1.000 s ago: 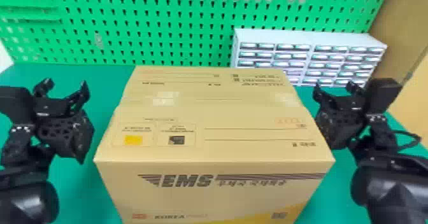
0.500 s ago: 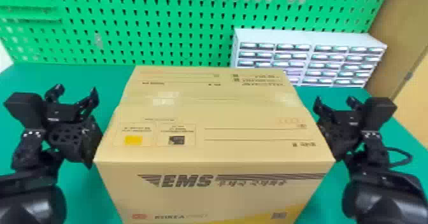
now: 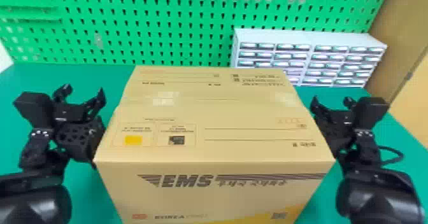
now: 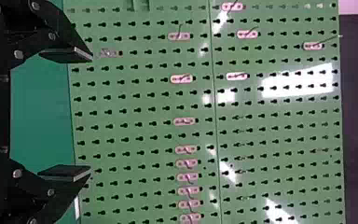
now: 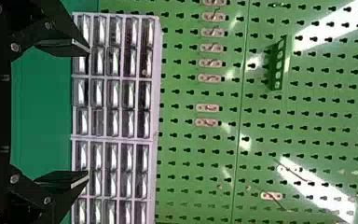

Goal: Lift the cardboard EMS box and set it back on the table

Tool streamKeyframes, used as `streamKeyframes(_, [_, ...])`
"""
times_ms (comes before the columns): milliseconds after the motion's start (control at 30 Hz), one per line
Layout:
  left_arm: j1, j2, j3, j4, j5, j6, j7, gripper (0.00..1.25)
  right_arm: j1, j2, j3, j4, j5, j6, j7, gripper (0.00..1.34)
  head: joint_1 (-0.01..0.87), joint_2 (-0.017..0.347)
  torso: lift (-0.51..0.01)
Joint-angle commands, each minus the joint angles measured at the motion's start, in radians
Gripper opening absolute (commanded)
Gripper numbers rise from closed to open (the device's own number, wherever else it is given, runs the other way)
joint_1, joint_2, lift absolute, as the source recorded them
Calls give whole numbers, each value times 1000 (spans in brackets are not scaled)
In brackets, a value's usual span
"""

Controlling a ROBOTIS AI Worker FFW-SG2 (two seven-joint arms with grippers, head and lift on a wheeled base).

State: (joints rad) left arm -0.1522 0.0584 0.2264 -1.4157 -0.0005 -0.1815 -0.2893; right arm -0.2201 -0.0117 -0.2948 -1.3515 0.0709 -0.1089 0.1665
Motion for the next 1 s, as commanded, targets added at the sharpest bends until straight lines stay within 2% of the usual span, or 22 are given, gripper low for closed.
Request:
streamKeyframes(0, [-1, 0, -30, 1, -1, 1, 27, 836, -15, 3, 49, 23, -20, -3, -19, 997, 678, -14, -93])
streamKeyframes(167, [-9, 0, -62, 8, -1, 1, 39, 836, -25, 12, 105, 34, -34, -8, -68, 997, 678, -14, -93])
streamKeyframes(433, [-12, 0, -88, 12, 5, 2, 39, 836, -45, 13, 166, 55, -36, -9, -93, 997, 678, -14, -93])
streamKeyframes(967, [-15, 0, -125, 12, 13, 5, 39, 835, -47, 13, 186, 58, -39, -17, -96, 997, 678, -14, -93])
